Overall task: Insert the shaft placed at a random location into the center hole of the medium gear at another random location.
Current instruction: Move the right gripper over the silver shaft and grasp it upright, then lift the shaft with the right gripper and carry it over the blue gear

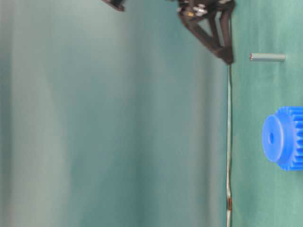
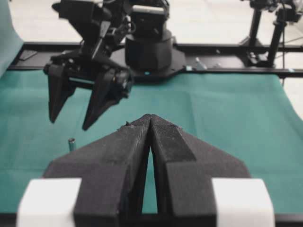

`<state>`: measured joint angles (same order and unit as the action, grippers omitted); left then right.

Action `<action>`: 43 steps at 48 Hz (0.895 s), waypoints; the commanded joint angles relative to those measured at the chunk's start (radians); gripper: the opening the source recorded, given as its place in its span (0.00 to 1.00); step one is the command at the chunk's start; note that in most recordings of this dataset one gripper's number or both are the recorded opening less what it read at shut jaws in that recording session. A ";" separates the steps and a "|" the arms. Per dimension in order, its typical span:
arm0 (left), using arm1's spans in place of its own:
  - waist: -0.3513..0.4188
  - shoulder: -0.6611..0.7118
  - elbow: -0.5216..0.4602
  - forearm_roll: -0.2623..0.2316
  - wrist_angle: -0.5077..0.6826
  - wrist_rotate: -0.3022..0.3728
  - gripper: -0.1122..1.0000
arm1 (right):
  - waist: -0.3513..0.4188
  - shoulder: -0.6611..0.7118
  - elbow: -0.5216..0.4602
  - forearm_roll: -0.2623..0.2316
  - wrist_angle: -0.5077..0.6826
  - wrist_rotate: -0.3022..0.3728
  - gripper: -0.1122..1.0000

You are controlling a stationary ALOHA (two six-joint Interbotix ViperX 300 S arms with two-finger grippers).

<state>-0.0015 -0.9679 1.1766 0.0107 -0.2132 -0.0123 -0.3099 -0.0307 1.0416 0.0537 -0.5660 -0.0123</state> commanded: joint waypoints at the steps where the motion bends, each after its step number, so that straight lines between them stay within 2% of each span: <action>1: 0.002 0.008 -0.023 0.002 -0.003 -0.002 0.10 | -0.003 0.034 -0.023 0.014 -0.029 0.005 0.86; 12: 0.002 0.009 -0.023 0.002 -0.002 -0.002 0.10 | -0.003 0.084 -0.032 0.018 -0.049 0.005 0.86; 20: 0.002 0.009 -0.025 0.002 0.008 -0.002 0.10 | -0.005 0.084 -0.029 0.018 -0.037 0.005 0.79; 25: 0.002 0.009 -0.023 0.002 0.012 -0.002 0.10 | -0.002 0.086 -0.031 0.014 -0.014 0.005 0.66; 34: 0.002 0.009 -0.023 0.002 0.020 -0.002 0.10 | 0.003 0.089 -0.035 0.008 0.008 0.002 0.23; 43: 0.002 0.009 -0.025 0.002 0.021 -0.009 0.10 | 0.003 0.087 -0.035 0.006 0.008 0.000 0.22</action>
<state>-0.0015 -0.9664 1.1766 0.0107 -0.1871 -0.0169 -0.3083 0.0675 1.0232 0.0644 -0.5584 -0.0138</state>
